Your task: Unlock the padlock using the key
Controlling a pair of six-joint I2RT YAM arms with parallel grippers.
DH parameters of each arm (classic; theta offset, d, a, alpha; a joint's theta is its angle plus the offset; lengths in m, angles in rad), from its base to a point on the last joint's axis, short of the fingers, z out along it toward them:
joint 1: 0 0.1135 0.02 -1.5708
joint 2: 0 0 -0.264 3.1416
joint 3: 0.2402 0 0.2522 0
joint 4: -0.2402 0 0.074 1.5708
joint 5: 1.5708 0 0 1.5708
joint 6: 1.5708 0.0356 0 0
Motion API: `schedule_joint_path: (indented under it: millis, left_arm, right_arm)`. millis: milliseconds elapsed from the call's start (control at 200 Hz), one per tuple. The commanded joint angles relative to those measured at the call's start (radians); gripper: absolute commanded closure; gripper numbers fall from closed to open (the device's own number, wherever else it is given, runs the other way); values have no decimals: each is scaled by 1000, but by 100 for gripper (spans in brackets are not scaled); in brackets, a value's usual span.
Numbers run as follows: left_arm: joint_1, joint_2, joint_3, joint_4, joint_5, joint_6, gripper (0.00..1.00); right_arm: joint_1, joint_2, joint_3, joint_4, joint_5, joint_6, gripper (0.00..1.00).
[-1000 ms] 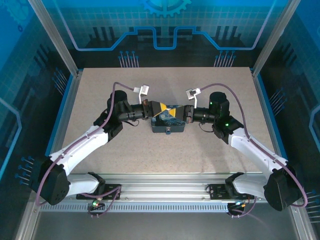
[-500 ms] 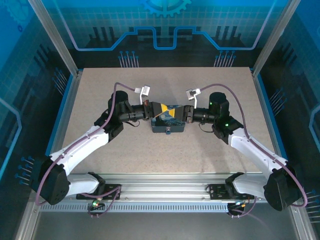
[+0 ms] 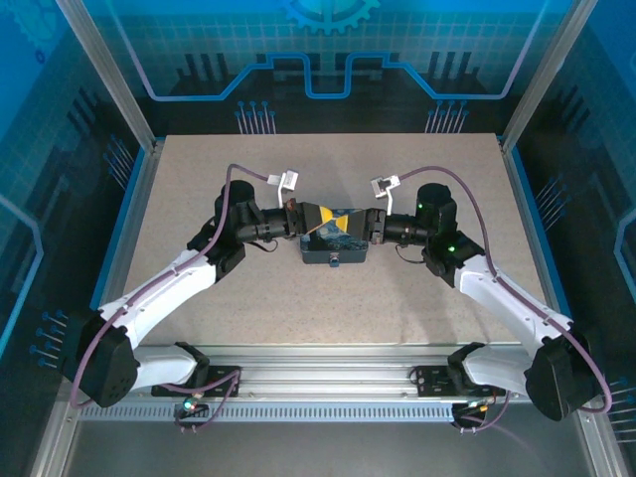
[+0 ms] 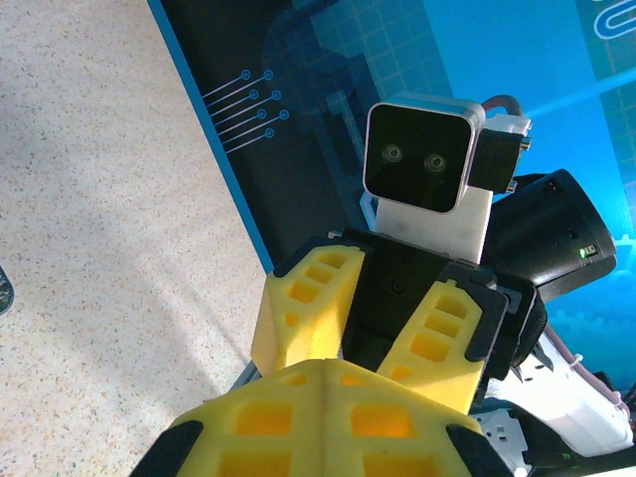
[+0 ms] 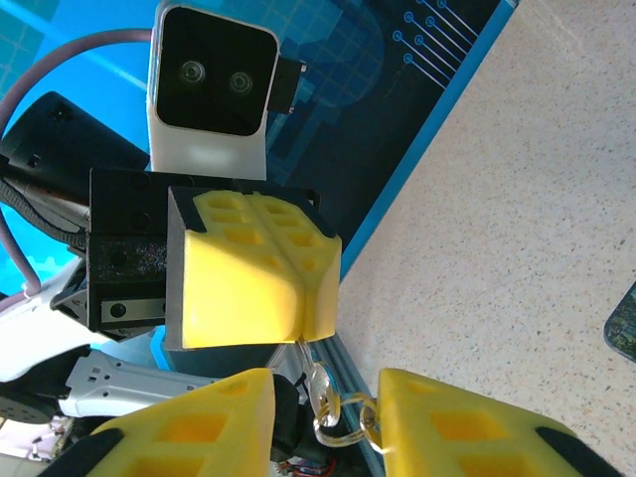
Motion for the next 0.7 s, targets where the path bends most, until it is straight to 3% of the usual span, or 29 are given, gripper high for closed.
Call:
schedule_joint_path:
  millis: [0,165,440,640,695]
  left_arm:
    - [-7,2,-5,12,6,25,100]
    - [-6,5,-4,15,9,23,100]
    - [-7,5,-2,13,9,24,100]
    - [-7,13,0,11,4,24,100]
    - [-7,13,2,0,-5,25,76]
  right_arm:
    - [3,-18,-8,36,-4,6,70]
    - [0,-18,-13,38,-1,3,75]
    - [-5,-14,-15,44,-11,-2,100]
    - [-4,-24,-17,33,-14,-18,100]
    - [-5,-29,-18,18,-7,-29,100]
